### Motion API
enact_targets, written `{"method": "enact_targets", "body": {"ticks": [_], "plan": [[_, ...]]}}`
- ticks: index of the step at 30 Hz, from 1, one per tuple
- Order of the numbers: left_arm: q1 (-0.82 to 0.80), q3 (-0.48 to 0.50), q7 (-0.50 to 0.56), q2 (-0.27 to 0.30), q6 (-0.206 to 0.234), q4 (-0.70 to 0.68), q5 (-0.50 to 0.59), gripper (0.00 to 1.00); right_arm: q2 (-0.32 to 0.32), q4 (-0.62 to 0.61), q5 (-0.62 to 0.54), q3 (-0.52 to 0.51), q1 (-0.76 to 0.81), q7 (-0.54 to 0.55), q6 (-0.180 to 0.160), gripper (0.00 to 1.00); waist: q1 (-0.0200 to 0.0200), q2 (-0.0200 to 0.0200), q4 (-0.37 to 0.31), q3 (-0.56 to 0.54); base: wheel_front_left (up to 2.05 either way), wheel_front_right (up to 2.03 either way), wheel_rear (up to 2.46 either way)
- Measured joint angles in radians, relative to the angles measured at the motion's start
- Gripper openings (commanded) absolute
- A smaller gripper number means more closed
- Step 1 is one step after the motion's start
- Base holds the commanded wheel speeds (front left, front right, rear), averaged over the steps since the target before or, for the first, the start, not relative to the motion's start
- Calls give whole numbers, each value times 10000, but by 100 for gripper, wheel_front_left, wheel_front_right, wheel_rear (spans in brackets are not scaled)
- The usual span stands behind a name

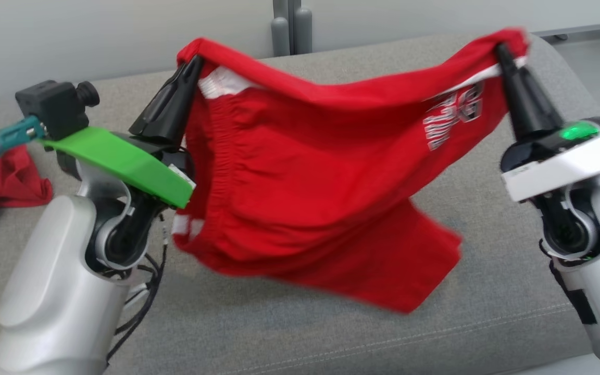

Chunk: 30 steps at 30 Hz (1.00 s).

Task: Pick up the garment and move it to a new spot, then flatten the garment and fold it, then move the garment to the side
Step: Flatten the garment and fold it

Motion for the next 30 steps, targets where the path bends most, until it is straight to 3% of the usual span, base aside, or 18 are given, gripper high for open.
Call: {"method": "enact_targets", "body": {"ticks": [3,6,9,13,17,23,30], "plan": [[-349,194,746,213,548,970,-21,0,194,1104,35,453,-822,918,-46,0,0,0,8,216,0,0,0],[-1493,650,700,458,988,1661,437,0,397,1728,-744,336,-2879,966,-353,0,0,0,-6,434,0,0,0],[-3370,1243,-134,157,1007,1279,752,0,723,1476,-1066,-533,-5117,167,-665,0,0,-1,18,548,0,0,0],[-4492,1269,-431,-79,725,790,755,0,742,1459,-1120,-702,-5876,-234,-673,0,0,0,90,520,0,0,0],[-3598,236,167,-104,393,1225,732,0,853,2692,-1005,38,-4548,334,-673,0,0,0,150,472,0,0,0],[55,-1406,1375,-192,278,2652,431,0,1101,4777,-188,926,-989,1603,-654,0,0,0,176,699,0,0,0],[2004,-1908,1172,-316,192,3674,372,0,1436,6004,268,905,789,1452,-608,0,0,0,267,1089,0,0,0]]}}
